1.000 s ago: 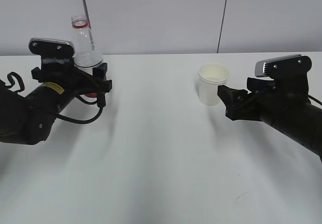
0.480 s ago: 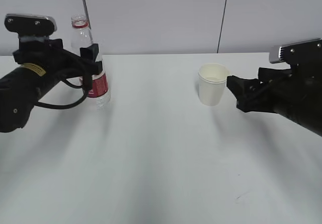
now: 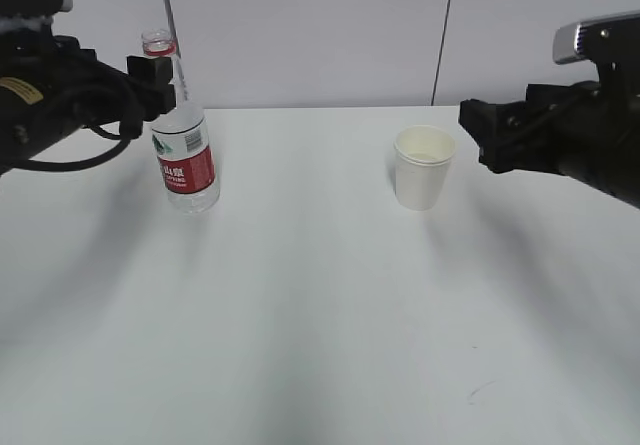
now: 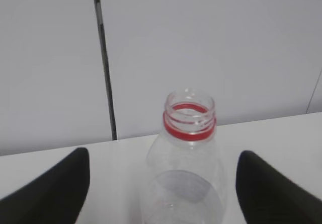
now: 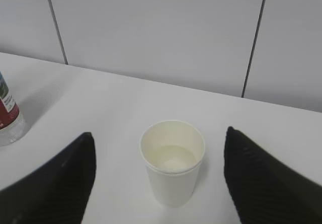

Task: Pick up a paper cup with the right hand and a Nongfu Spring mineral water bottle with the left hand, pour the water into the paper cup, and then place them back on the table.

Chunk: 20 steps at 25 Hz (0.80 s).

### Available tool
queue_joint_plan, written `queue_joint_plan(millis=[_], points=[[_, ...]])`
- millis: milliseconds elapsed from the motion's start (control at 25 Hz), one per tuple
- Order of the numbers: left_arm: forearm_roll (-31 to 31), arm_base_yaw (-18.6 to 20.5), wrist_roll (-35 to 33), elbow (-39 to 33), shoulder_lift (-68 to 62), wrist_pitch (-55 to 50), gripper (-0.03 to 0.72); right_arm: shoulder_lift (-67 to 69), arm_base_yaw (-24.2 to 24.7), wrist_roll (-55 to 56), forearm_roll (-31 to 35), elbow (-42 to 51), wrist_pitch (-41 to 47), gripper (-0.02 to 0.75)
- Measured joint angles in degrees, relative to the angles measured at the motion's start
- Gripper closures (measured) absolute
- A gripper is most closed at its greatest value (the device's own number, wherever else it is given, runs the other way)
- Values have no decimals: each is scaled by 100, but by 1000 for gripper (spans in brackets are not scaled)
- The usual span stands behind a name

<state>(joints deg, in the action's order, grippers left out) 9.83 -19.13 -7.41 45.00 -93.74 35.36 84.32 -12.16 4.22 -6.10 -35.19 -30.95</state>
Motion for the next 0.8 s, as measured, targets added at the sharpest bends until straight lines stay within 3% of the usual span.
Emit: queue_joint_plan(millis=[280,800], points=[[56,270,0,903,366,-1797,143,0,0,0,0,-1241,1831,146],[-49,766,0,3520,423,-6691,144,0,0,0,110,-4000,7174,146]])
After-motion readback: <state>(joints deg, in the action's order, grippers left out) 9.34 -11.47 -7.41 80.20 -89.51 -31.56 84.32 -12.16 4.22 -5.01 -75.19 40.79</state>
